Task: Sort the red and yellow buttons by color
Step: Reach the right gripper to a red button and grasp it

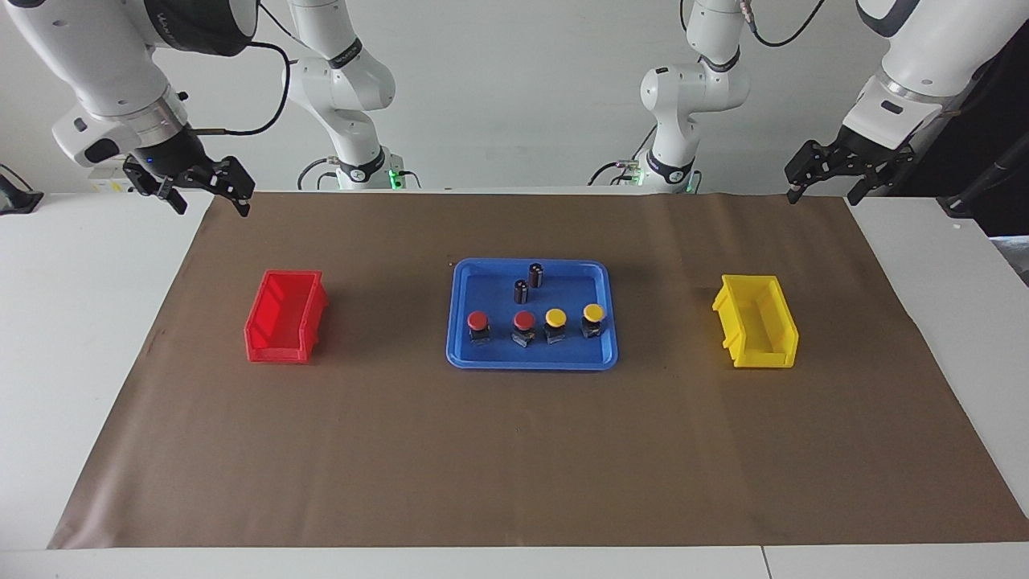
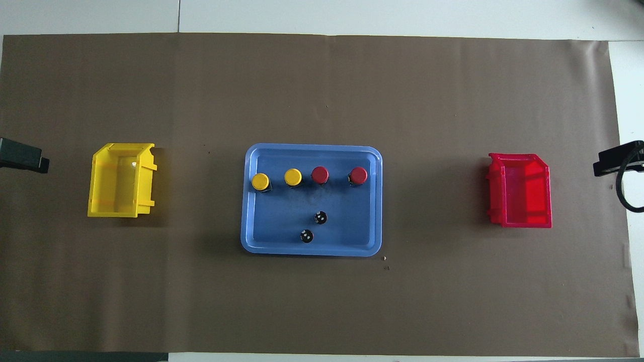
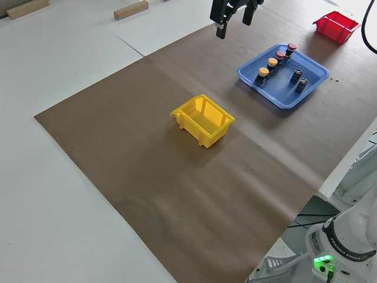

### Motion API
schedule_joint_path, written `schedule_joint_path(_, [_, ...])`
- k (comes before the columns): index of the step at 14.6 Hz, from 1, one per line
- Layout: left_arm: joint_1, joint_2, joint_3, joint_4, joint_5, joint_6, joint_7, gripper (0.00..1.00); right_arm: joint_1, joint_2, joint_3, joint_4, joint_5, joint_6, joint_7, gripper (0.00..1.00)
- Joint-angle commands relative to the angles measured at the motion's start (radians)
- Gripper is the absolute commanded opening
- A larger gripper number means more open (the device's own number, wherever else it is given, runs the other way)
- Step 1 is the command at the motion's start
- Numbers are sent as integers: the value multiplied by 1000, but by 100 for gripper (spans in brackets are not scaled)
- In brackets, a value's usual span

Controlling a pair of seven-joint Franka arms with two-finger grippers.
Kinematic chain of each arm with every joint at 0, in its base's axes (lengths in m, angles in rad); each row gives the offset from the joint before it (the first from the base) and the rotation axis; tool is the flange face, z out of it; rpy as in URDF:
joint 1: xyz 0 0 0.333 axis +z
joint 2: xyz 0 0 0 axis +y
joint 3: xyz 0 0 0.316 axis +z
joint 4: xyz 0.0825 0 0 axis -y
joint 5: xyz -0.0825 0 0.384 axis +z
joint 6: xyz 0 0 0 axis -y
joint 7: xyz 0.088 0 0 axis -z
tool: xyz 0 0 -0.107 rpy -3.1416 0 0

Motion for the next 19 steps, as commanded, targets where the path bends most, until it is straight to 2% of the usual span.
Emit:
schedule_joint_path(1, [10,-35,-8,-41,23,-4,-64,100,0,-23,2,-29,18,26,-14,100])
schedule_joint_path(3, [10,-40,-10,-49,23,0,-135,100,2,-23,2,-29,18,23,-14,100])
schedule_joint_path(8, [-1,-44,-10,-55,23,-3,-122,100,25,-24,10,-26,13,-9,-62,100])
schedule_joint_path(11, [-2,-44,-11,-50,23,3,-123,100,90,5,44,-23,24,101,60,100])
schedule_joint_path(16, [-1,-52,-11,-61,21,7,-135,100,314,158,50,8,47,235,373,100])
schedule_joint_path(17, [-1,-55,-11,-71,21,5,-137,100,369,222,53,29,49,297,457,100])
schedule_joint_path(19, [-1,-61,-11,-78,21,-3,-134,100,449,271,51,2,47,398,548,100])
